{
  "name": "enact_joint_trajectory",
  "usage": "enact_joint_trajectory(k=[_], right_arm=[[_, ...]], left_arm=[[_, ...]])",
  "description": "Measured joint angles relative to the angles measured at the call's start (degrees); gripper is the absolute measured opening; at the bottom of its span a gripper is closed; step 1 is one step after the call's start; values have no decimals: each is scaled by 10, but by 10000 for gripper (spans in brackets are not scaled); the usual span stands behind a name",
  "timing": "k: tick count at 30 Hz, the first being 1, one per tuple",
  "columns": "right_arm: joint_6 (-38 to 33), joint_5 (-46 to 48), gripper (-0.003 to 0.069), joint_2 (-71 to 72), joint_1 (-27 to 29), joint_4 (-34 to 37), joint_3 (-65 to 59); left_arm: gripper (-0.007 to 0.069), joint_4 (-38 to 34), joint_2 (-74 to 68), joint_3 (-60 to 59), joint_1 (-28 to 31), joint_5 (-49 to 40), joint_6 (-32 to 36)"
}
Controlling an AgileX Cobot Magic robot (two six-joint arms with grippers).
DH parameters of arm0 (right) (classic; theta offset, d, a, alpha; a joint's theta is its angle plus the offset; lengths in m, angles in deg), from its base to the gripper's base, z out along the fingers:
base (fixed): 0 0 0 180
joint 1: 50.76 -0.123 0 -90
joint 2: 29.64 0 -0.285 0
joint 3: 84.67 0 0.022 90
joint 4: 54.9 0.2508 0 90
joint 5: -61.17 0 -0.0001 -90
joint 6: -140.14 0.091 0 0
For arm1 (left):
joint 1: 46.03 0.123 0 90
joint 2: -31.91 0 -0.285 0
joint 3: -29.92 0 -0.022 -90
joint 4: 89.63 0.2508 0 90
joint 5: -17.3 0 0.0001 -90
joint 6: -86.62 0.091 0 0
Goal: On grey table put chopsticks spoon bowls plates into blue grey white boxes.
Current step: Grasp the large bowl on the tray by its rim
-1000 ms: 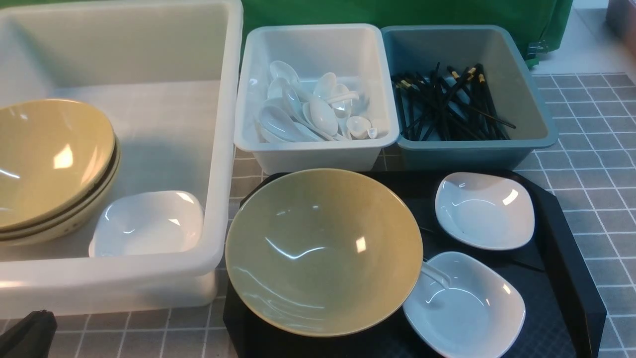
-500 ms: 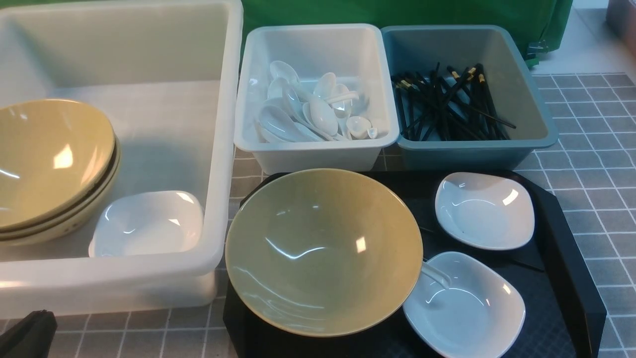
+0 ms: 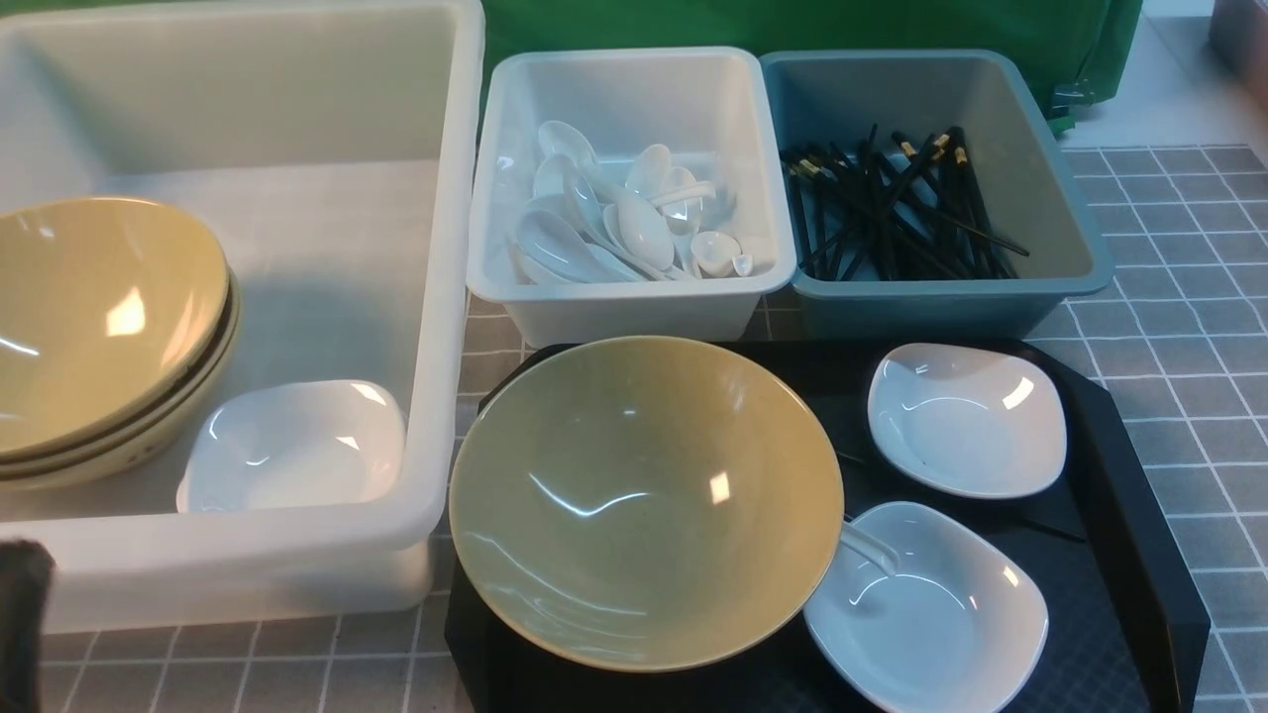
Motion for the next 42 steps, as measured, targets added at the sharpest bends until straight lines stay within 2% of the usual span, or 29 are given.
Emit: enact_joint_trajectory(k=[4, 7, 10, 11, 13, 15, 16, 17, 18, 19, 20, 22, 26, 28, 32, 35, 37, 39, 41, 42], right_arm=[[35, -207, 135, 0, 0, 0, 0], [131, -346, 139, 0, 0, 0, 0], [220, -458, 143, 0, 0, 3, 0], [220, -464, 143, 0, 0, 3, 0], [243, -487, 144, 0, 0, 10, 4], [246, -439, 146, 0, 0, 10, 28], [244, -393, 146, 0, 0, 10, 62], [237, -348, 146, 0, 0, 10, 93], [233, -338, 146, -1, 0, 10, 99], [197, -246, 146, -15, 0, 10, 164], [192, -237, 145, -18, 0, 10, 171], [116, -149, 133, -56, 0, 10, 234], [6, -45, 117, -122, 0, 10, 275], [-5, -9, 115, -145, 0, 10, 275], [29, 124, 114, -188, 0, 15, 275], [20, 243, 105, -214, -7, 38, 275], [4, 266, 89, -219, -12, 49, 275], [-36, 298, 41, -231, -25, 81, 275], [-68, 298, 32, -238, -38, 100, 275], [-75, 297, 32, -239, -38, 102, 275]], left_arm=[[-8, 0, 0, 0, 0, 160, -1], [-8, 0, 0, 0, 0, 278, -8], [-8, -2, 0, 0, 0, 376, -67], [-8, -2, 0, 0, 0, 382, -67], [-8, -2, 1, 5, 0, 412, -138], [-8, 5, 1, 44, 0, 371, -173], [-8, 15, 1, 87, 0, 321, -185], [-8, 26, -4, 130, 0, 273, -187], [-8, 29, -6, 139, 0, 263, -187], [-8, 50, -31, 222, 0, 170, -183], [-8, 56, -39, 239, 0, 143, -182], [-8, 73, -97, 331, 0, 63, -178], [-8, 75, -204, 407, -3, -5, -180], [-8, 70, -253, 427, -15, -60, -180], [-8, 29, -334, 463, -57, -194, -173], [-8, -43, -412, 495, -128, -326, -100], [-8, -69, -436, 504, -151, -356, -70], [-8, -149, -504, 530, -209, -413, 6], [-8, -217, -568, 560, -258, -440, 70], [-8, -221, -580, 566, -262, -441, 82]])
